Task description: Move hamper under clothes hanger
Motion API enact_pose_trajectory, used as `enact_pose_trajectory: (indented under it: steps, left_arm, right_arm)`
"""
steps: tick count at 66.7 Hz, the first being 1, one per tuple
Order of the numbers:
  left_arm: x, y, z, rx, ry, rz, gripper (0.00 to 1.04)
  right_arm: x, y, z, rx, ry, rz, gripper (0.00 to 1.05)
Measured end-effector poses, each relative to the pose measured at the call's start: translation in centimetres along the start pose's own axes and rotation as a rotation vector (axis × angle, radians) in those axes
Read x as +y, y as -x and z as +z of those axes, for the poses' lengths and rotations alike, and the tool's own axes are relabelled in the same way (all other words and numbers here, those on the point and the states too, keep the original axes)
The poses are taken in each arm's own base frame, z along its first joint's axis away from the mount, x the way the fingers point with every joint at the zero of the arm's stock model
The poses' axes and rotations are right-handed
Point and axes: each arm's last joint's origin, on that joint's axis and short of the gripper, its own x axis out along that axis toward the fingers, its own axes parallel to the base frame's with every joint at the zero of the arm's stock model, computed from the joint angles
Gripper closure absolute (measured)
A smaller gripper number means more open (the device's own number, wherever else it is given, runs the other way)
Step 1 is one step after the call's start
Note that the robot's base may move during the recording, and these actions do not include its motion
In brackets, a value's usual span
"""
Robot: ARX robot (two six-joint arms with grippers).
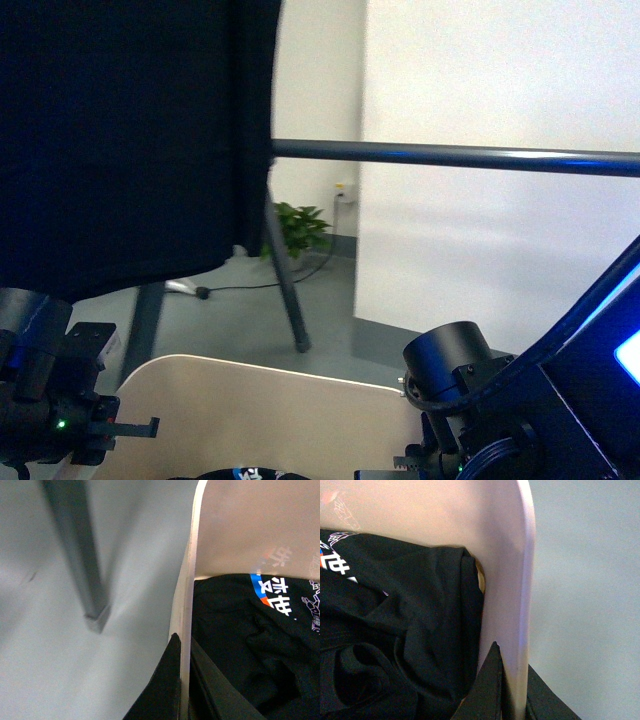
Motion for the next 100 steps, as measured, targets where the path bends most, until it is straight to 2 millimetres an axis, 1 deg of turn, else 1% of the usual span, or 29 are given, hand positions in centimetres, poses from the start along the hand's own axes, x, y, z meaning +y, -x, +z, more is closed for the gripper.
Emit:
enact_pose_trajectory:
  steps: [34,40,43,53,62,67,77,100]
  left_arm:
    - [0.0,0.0,0.0,0.000,0.000,0.000,1.01]
    - [-1.3,0.0,0.1,-0.003,-0.018,-0.040,1.01]
    - [-1.5,0.0,0.1,-0.004,-0.016,-0.047,1.01]
    - [0.2,0.0,0.0,0.000,0.008,0.006,1.01]
    - [0.6,0.0,0.0,0.002,0.014,0.023,1.01]
    - [0.6,0.0,0.0,0.001,0.013,0.021,1.01]
    - [-0.1,0.0,0.0,0.000,0.004,-0.007,1.01]
    - [0.0,0.0,0.0,0.000,0.006,0.001,1.01]
  right_arm:
    - [-0.1,0.0,0.1,-0.002,-0.002,-0.002,1.02]
    - [-1.3,-0.2,0.2,-0.006,-0.020,-0.052,1.02]
    - [-1.5,-0.2,0.2,-0.006,-0.023,-0.056,1.02]
    - [0.0,0.1,-0.1,0.006,0.003,0.007,1.02]
    - [0.7,0.2,-0.4,0.008,0.015,0.023,1.02]
    - [0.6,0.2,-0.3,0.007,0.014,0.019,1.02]
    - [-0.2,0.0,-0.1,0.002,-0.002,-0.009,1.02]
    - [0.0,0.0,-0.2,0.005,0.002,0.003,1.02]
